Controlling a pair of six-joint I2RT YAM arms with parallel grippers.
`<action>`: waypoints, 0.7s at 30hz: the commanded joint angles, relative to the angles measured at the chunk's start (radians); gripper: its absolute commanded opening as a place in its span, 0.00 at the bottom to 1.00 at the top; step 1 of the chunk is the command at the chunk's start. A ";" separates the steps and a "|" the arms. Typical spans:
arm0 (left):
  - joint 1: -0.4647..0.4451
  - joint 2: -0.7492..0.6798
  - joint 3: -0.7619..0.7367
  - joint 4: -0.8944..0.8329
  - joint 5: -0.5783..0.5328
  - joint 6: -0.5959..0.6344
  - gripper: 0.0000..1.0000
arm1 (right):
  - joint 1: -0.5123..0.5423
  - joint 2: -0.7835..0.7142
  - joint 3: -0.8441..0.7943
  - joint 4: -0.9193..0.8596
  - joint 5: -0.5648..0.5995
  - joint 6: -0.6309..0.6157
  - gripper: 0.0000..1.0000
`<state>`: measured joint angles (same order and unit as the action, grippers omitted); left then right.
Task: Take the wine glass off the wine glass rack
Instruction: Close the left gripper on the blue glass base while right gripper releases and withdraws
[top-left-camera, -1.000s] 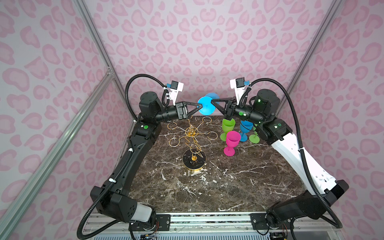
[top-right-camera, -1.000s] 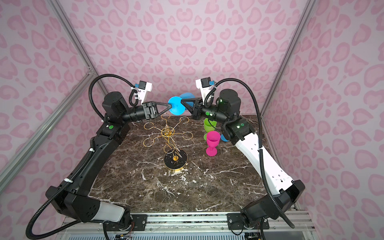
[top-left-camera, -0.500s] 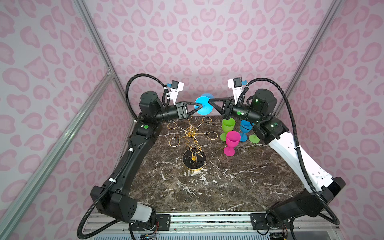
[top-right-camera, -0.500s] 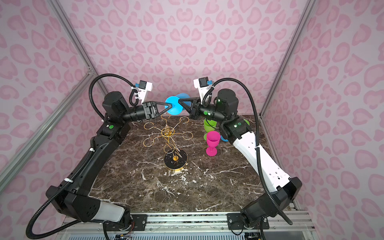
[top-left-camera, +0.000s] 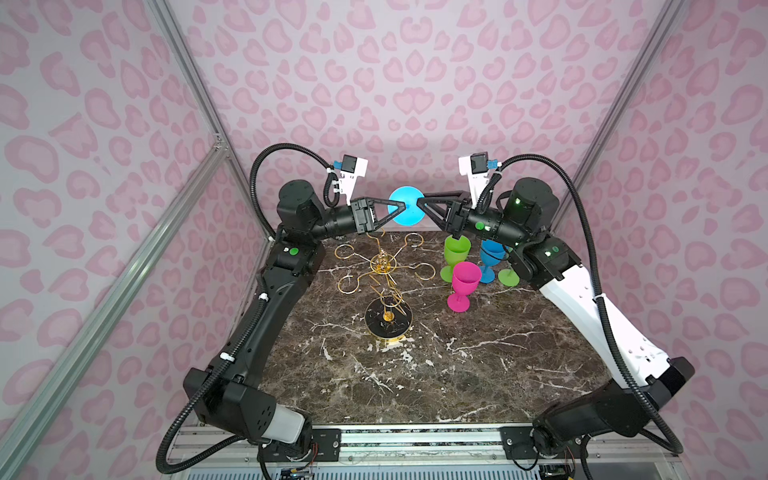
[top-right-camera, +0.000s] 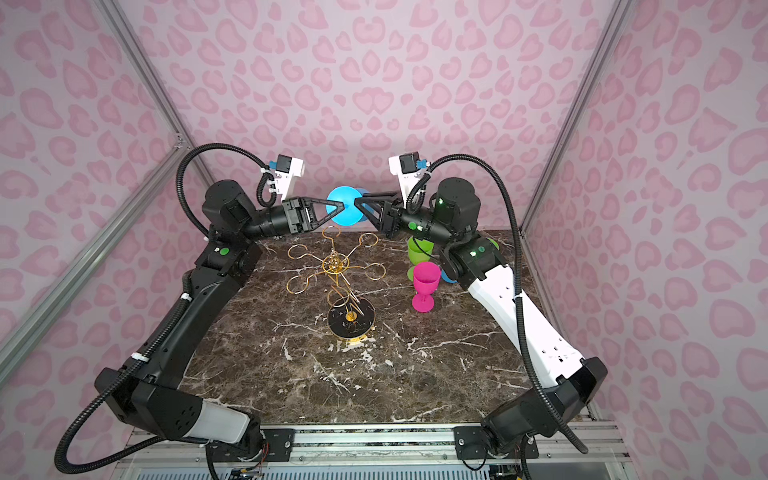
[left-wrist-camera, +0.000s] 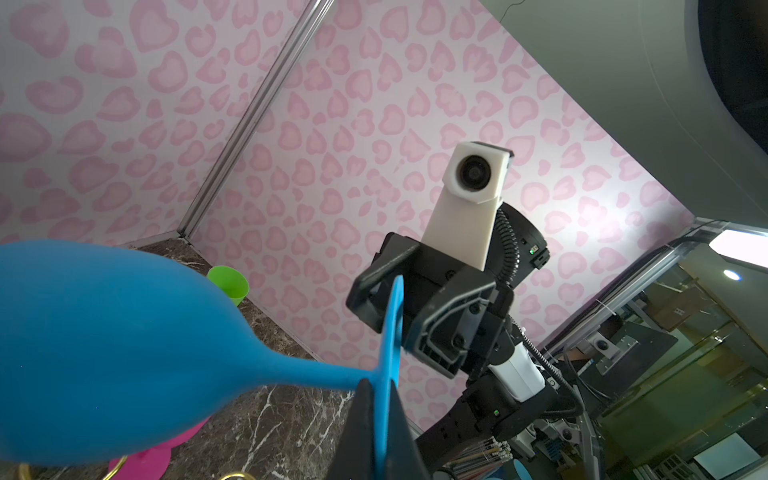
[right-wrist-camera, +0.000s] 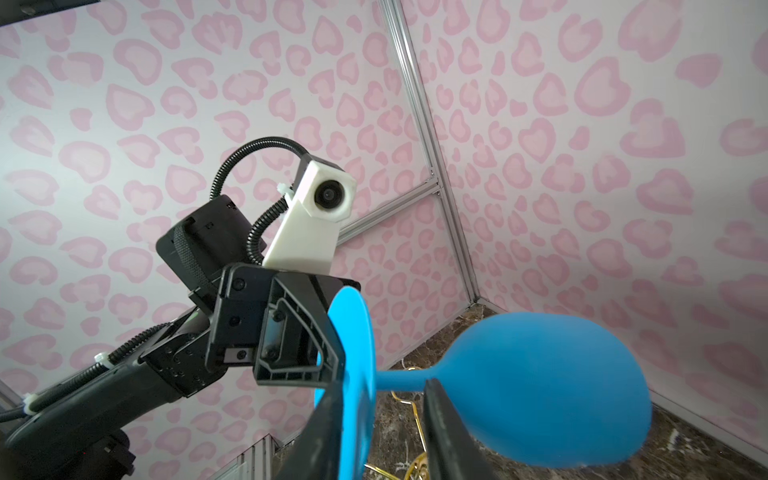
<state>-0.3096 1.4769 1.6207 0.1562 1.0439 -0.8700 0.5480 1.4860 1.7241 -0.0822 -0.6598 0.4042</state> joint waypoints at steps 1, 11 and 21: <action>0.003 0.005 0.029 0.095 -0.013 -0.043 0.04 | -0.001 -0.048 -0.041 -0.035 0.060 -0.091 0.53; 0.005 0.009 0.040 0.105 -0.066 -0.117 0.04 | 0.002 -0.204 -0.415 0.188 0.273 -0.350 0.99; 0.004 0.004 0.038 0.124 -0.074 -0.166 0.04 | 0.055 -0.084 -0.420 0.424 0.379 -0.494 0.99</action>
<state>-0.3077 1.4830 1.6474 0.2127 0.9745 -1.0100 0.5968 1.3754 1.3025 0.2070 -0.3256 -0.0277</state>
